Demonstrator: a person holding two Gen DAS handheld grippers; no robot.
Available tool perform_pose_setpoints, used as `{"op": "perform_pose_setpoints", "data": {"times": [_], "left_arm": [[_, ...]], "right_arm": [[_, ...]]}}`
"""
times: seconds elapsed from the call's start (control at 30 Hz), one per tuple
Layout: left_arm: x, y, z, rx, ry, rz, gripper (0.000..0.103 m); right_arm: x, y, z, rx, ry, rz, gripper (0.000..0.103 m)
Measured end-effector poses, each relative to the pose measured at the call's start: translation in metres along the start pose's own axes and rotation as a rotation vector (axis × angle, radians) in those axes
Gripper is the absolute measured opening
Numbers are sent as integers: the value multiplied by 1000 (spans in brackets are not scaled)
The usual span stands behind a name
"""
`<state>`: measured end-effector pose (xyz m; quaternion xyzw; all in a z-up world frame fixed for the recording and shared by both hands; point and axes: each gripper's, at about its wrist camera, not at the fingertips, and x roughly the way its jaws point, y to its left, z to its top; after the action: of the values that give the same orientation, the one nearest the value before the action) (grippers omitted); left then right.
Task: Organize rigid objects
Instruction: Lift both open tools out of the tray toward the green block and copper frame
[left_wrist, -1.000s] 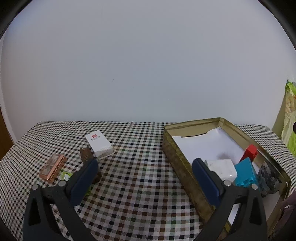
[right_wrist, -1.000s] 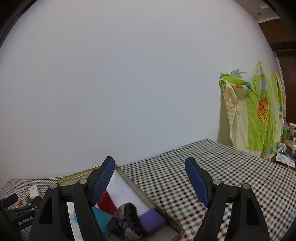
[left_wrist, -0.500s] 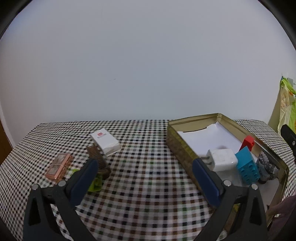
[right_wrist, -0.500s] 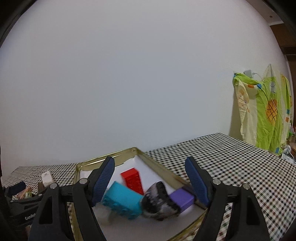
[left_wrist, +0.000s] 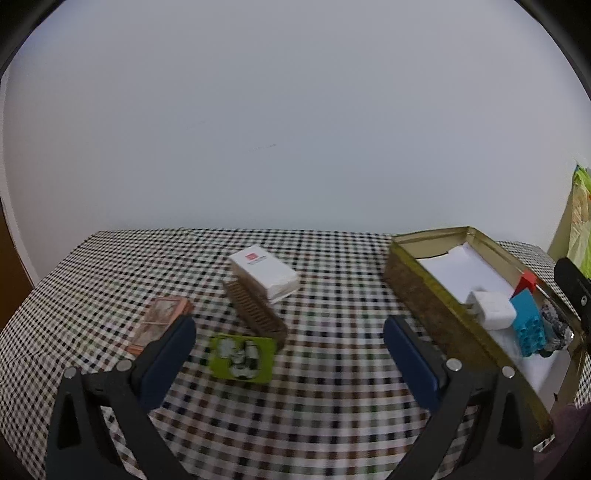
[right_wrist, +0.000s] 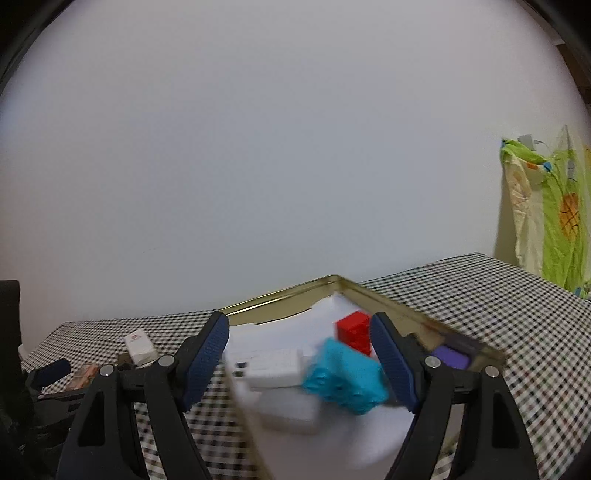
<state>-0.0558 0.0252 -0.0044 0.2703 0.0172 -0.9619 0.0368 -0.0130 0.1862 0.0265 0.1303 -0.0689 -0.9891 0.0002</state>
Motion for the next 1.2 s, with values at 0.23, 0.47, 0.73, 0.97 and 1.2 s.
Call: {"op": "perform_pose_setpoints", "data": {"times": [0.23,0.47,0.73,0.97,1.2], "left_arm": [[5,37,2,-26,10,46,103],[14,87,6,-96,27,111,103],[23,131,9,-159,45,141,103],[28,143,12,-145,57,175,102],[32,163,17,-176,94,272,102]], "right_arm": [[4,30,-6,-26,19,51,80],[8,55,-8,-34,45,99,80],[22,76,-11,-28,107,154,80],[32,106,-22,-52,201,238,80],[45,146,-34,-112,316,290,80]]}}
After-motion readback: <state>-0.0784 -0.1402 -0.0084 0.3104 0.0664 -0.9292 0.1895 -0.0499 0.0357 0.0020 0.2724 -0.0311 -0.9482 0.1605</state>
